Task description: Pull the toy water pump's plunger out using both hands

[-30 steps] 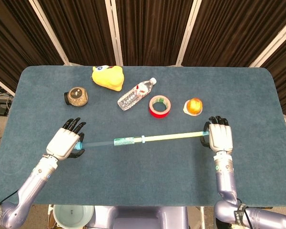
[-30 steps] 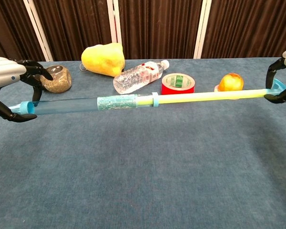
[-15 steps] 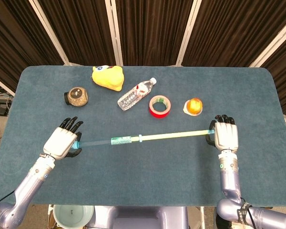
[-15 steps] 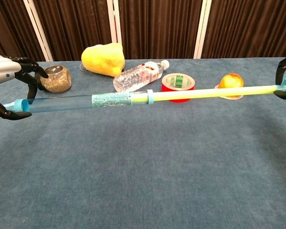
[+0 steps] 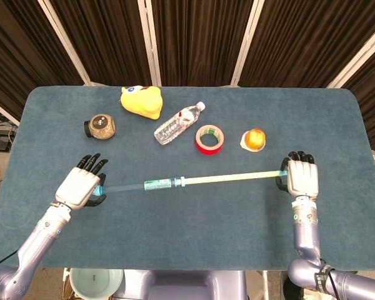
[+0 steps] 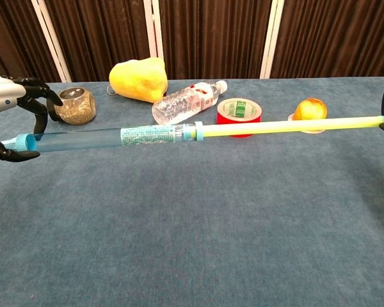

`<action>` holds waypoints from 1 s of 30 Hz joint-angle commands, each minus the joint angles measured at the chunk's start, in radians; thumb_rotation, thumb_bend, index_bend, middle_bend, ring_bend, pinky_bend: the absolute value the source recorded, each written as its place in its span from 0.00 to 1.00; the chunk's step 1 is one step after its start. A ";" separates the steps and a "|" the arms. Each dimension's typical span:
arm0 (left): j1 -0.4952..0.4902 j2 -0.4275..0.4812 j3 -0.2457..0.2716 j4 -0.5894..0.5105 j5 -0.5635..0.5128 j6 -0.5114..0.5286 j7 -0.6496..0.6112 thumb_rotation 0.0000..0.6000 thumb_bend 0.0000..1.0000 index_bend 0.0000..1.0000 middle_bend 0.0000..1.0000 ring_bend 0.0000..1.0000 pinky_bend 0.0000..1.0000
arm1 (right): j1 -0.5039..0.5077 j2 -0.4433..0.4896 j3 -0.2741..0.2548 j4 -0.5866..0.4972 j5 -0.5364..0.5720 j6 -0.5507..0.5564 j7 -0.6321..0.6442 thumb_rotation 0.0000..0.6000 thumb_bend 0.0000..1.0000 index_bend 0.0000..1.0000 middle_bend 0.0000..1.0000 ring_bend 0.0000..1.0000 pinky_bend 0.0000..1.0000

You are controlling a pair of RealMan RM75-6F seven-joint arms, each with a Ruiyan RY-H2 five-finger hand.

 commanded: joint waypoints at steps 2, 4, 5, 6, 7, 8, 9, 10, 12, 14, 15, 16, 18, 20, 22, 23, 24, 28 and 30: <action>-0.001 0.000 0.000 -0.001 0.001 -0.003 0.002 1.00 0.28 0.48 0.10 0.00 0.11 | 0.000 0.003 -0.006 0.000 0.005 -0.005 -0.007 1.00 0.40 0.54 0.18 0.11 0.13; -0.001 0.002 0.000 -0.003 -0.002 -0.007 0.004 1.00 0.23 0.37 0.07 0.00 0.10 | 0.004 0.011 -0.017 -0.006 0.025 -0.014 -0.038 1.00 0.35 0.34 0.12 0.08 0.10; -0.002 0.002 0.000 -0.004 -0.003 -0.009 0.007 1.00 0.19 0.29 0.05 0.00 0.10 | 0.005 0.015 -0.019 -0.010 0.032 -0.017 -0.046 1.00 0.33 0.29 0.11 0.07 0.09; -0.002 0.003 0.000 -0.006 -0.006 -0.010 0.010 1.00 0.17 0.21 0.04 0.00 0.10 | 0.006 0.017 -0.020 -0.014 0.037 -0.019 -0.050 1.00 0.32 0.25 0.10 0.06 0.09; -0.002 0.003 0.000 -0.007 -0.008 -0.011 0.013 1.00 0.15 0.17 0.03 0.00 0.10 | 0.006 0.019 -0.020 -0.018 0.041 -0.020 -0.052 1.00 0.32 0.24 0.09 0.06 0.09; -0.003 0.003 0.000 -0.009 -0.013 -0.013 0.018 1.00 0.14 0.12 0.02 0.00 0.10 | 0.006 0.020 -0.019 -0.022 0.043 -0.020 -0.050 1.00 0.31 0.22 0.08 0.06 0.09; -0.003 0.004 0.000 -0.011 -0.016 -0.015 0.021 1.00 0.13 0.08 0.02 0.00 0.09 | 0.006 0.020 -0.019 -0.023 0.043 -0.020 -0.048 1.00 0.31 0.21 0.08 0.06 0.09; -0.003 0.005 0.000 -0.014 -0.020 -0.016 0.023 1.00 0.12 0.07 0.02 0.00 0.09 | 0.006 0.021 -0.019 -0.023 0.041 -0.019 -0.047 1.00 0.30 0.20 0.07 0.05 0.09; -0.001 0.007 -0.001 -0.019 -0.023 -0.014 0.025 1.00 0.12 0.05 0.01 0.00 0.09 | 0.005 0.025 -0.020 -0.026 0.038 -0.017 -0.043 1.00 0.29 0.19 0.07 0.05 0.09; 0.001 0.009 -0.001 -0.022 -0.024 -0.012 0.023 1.00 0.12 0.05 0.01 0.00 0.09 | 0.003 0.030 -0.021 -0.031 0.040 -0.018 -0.040 1.00 0.29 0.18 0.06 0.05 0.09; 0.003 0.011 -0.001 -0.025 -0.025 -0.011 0.021 1.00 0.12 0.05 0.01 0.00 0.09 | 0.002 0.033 -0.022 -0.034 0.041 -0.018 -0.040 1.00 0.29 0.18 0.06 0.05 0.09; 0.006 0.013 0.000 -0.030 -0.026 -0.009 0.017 1.00 0.12 0.05 0.01 0.00 0.09 | 0.001 0.037 -0.025 -0.038 0.040 -0.018 -0.038 1.00 0.29 0.17 0.06 0.05 0.09; 0.019 0.022 0.004 -0.045 -0.029 0.000 0.002 1.00 0.12 0.05 0.01 0.00 0.09 | -0.010 0.050 -0.032 -0.061 0.037 -0.021 -0.022 1.00 0.29 0.17 0.06 0.05 0.09; 0.050 0.032 0.014 -0.061 -0.002 0.039 -0.039 1.00 0.12 0.05 0.01 0.00 0.09 | -0.038 0.079 -0.059 -0.108 -0.002 -0.026 0.022 1.00 0.29 0.17 0.06 0.05 0.09; 0.078 0.035 0.024 -0.057 0.037 0.075 -0.078 1.00 0.12 0.05 0.01 0.00 0.09 | -0.062 0.103 -0.086 -0.135 -0.044 -0.030 0.060 1.00 0.29 0.17 0.06 0.05 0.09; 0.100 0.036 0.033 -0.050 0.068 0.105 -0.107 1.00 0.12 0.05 0.01 0.00 0.09 | -0.080 0.120 -0.107 -0.152 -0.073 -0.035 0.088 1.00 0.28 0.17 0.06 0.05 0.09; 0.118 0.035 0.041 -0.042 0.094 0.130 -0.128 1.00 0.12 0.05 0.01 0.00 0.09 | -0.094 0.133 -0.124 -0.163 -0.098 -0.037 0.110 1.00 0.28 0.17 0.06 0.05 0.09; 0.213 0.042 0.092 -0.008 0.182 0.244 -0.199 1.00 0.12 0.05 0.00 0.00 0.09 | -0.170 0.189 -0.212 -0.180 -0.255 -0.010 0.205 1.00 0.27 0.17 0.06 0.04 0.09; 0.257 0.057 0.118 -0.008 0.199 0.281 -0.220 1.00 0.12 0.04 0.00 0.00 0.09 | -0.216 0.209 -0.264 -0.164 -0.364 0.033 0.252 1.00 0.25 0.17 0.06 0.03 0.09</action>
